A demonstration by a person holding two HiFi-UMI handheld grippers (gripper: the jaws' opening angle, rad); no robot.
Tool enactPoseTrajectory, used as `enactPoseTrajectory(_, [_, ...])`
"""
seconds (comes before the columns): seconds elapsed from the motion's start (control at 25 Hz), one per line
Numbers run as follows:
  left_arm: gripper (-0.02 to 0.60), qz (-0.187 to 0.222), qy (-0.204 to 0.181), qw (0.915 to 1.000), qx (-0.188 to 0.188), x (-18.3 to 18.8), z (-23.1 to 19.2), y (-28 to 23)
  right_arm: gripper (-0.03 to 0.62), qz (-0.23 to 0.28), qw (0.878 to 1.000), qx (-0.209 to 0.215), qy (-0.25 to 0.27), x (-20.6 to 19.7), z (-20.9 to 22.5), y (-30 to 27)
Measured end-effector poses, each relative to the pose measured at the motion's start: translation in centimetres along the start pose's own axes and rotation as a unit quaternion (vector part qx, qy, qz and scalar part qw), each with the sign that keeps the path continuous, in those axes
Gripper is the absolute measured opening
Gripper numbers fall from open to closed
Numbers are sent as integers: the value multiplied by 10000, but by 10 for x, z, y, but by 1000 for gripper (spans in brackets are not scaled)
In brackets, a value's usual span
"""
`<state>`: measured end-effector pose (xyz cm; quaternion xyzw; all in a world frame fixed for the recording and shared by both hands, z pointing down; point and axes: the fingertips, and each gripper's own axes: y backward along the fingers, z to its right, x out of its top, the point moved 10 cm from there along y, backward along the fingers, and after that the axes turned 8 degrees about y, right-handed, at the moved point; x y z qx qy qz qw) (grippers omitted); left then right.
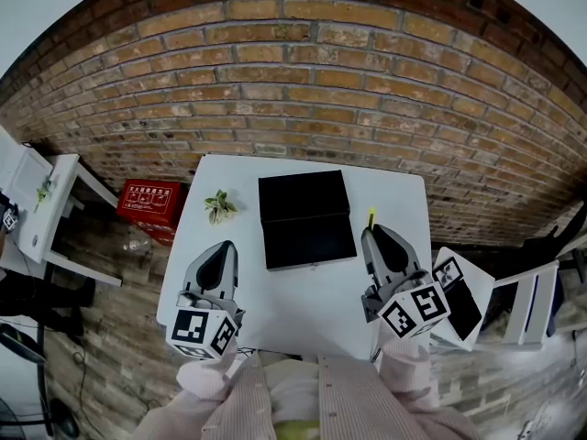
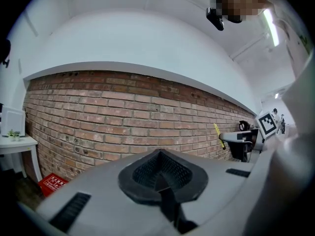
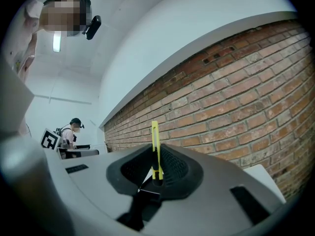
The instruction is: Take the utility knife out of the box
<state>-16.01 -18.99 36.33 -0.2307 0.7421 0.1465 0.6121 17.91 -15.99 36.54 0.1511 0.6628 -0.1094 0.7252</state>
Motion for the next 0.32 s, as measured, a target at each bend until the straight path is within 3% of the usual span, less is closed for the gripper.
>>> enactPoseTrajectory(0.32, [-8, -42, 35, 10000, 54, -5, 1, -2, 51, -7, 10000, 4, -13, -1, 4, 0])
